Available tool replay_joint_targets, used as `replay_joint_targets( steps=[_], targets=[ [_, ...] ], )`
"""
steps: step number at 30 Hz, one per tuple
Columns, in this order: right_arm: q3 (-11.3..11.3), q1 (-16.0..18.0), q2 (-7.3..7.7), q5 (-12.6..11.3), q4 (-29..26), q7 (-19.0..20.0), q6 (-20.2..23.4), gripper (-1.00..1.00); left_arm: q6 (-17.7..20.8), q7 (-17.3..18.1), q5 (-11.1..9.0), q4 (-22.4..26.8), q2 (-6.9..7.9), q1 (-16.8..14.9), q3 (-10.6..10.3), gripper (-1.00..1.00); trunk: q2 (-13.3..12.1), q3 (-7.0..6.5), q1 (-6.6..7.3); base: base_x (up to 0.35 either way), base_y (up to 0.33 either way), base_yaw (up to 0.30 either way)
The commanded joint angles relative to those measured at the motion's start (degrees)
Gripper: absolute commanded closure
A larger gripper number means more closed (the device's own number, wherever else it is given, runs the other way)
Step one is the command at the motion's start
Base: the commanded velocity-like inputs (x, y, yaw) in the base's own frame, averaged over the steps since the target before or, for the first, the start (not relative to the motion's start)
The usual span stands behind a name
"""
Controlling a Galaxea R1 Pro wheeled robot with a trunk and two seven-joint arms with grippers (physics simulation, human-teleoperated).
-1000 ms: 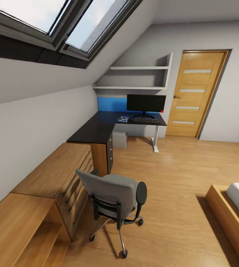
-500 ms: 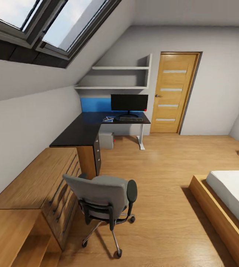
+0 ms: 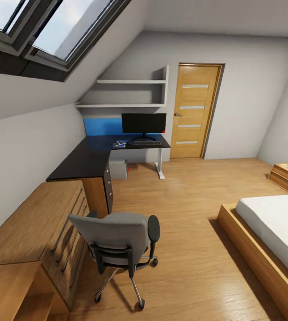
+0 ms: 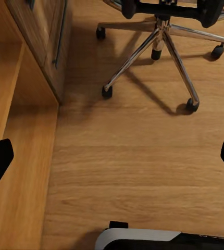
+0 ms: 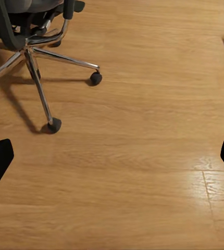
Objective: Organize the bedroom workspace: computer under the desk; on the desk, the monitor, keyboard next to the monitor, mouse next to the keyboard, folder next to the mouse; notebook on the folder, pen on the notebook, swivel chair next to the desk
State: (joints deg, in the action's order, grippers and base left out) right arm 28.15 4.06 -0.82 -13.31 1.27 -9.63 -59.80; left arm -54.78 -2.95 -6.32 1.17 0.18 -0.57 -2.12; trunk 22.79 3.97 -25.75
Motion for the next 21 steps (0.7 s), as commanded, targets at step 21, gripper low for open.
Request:
replay_joint_targets(
  steps=[21],
  targets=[
    [0.6, 0.1, -0.14, -0.2, 0.1, -0.2, 2.3, -1.0, 1.5, -0.1, -0.3, 0.0, 0.0, 0.0, -0.3, -1.0, 0.1, 0.13, -0.03, 0.0, 0.062, 0.029]
  ],
)
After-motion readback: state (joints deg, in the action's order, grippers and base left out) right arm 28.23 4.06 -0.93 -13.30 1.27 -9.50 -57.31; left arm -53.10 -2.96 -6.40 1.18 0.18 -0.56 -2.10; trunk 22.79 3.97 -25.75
